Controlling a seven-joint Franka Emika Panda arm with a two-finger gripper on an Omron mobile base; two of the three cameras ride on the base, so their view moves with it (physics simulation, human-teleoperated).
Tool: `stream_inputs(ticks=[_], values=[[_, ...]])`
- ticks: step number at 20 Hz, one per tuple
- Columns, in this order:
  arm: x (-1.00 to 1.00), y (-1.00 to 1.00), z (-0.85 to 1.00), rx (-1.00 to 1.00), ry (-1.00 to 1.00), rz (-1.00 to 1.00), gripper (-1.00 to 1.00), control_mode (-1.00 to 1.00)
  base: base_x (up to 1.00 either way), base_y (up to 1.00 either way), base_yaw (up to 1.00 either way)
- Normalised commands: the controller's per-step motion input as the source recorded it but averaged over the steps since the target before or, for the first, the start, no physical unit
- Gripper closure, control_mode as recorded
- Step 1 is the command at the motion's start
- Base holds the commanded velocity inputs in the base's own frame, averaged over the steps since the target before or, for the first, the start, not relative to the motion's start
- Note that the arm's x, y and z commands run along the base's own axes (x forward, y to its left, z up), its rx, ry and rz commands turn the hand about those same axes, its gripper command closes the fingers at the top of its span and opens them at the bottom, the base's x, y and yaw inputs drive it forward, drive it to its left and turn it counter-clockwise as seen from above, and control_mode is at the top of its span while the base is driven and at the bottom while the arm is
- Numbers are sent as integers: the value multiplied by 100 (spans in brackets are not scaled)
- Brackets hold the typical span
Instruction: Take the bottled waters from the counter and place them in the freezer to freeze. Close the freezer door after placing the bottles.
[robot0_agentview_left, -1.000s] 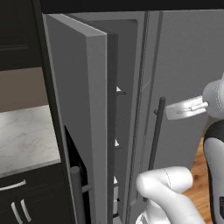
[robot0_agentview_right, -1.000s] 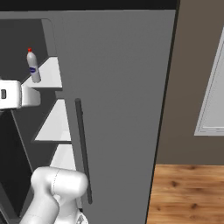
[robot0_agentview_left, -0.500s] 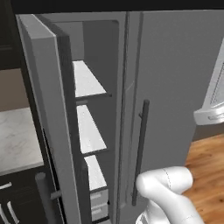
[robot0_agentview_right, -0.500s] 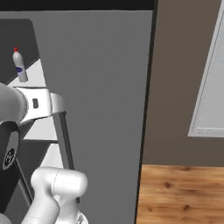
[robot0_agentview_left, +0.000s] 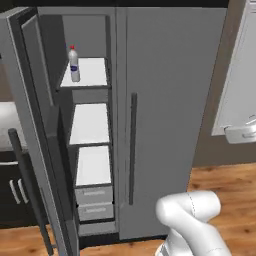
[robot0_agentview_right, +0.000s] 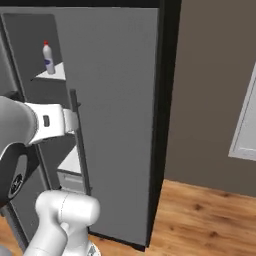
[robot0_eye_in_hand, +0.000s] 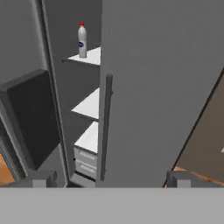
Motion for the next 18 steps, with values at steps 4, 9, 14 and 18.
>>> stream_inputs(ticks=[4,9,14,18], values=[[0,0,0,0,0,0,-100,100,-67,0,80],[0,0,0,0,0,0,-100,100,-30,36,83],[0,0,0,0,0,0,-100,100,-17,76,80],[0,0,0,0,0,0,-100,100,-16,89,72]])
